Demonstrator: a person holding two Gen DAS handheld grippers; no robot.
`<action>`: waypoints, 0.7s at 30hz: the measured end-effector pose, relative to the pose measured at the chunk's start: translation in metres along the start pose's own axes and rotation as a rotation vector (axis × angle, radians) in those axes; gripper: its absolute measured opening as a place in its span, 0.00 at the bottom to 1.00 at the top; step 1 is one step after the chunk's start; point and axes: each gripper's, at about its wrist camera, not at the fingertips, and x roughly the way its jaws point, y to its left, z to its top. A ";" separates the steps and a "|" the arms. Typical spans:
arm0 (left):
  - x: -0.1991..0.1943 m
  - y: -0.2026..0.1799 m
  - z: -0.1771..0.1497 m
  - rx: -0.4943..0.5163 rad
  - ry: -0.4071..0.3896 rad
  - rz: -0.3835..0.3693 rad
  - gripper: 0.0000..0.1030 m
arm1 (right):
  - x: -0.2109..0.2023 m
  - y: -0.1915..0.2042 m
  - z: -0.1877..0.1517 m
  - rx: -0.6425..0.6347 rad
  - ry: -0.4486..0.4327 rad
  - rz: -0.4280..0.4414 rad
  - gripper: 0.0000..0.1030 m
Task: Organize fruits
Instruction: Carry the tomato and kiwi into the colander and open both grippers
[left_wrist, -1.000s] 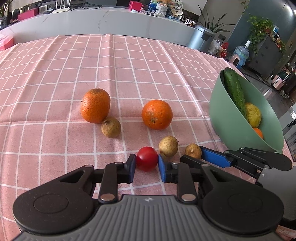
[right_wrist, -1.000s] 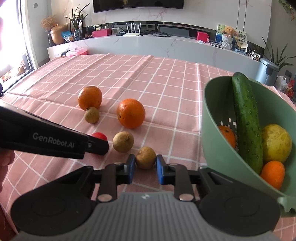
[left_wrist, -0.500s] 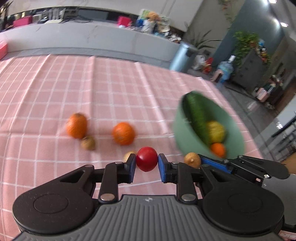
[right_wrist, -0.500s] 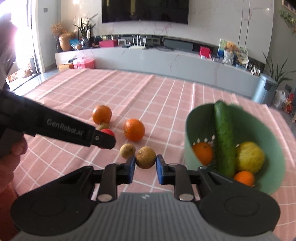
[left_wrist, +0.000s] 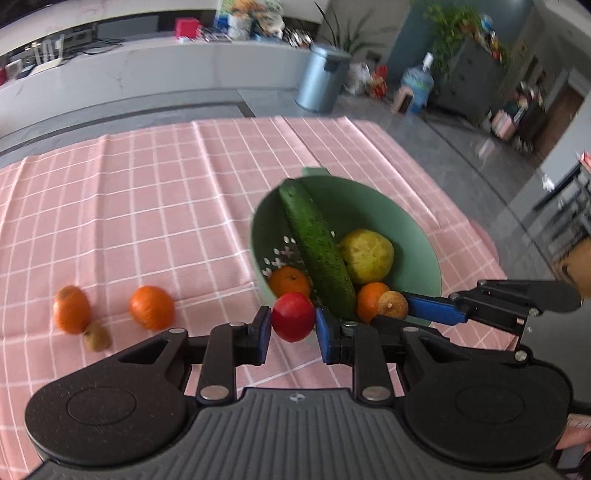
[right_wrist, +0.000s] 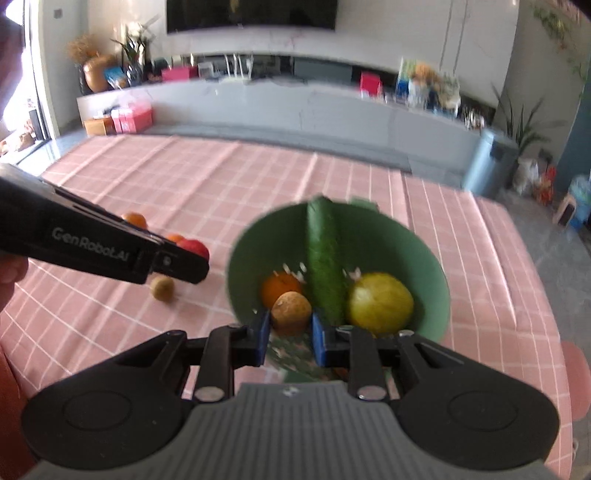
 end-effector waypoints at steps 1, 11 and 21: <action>0.005 -0.002 0.001 0.017 0.016 0.008 0.28 | 0.003 -0.005 0.002 0.010 0.022 0.010 0.19; 0.029 -0.011 0.018 0.129 0.047 0.046 0.29 | 0.033 -0.018 0.008 0.017 0.140 0.041 0.19; 0.042 -0.016 0.016 0.179 0.071 0.039 0.28 | 0.049 -0.017 0.008 0.025 0.188 0.051 0.19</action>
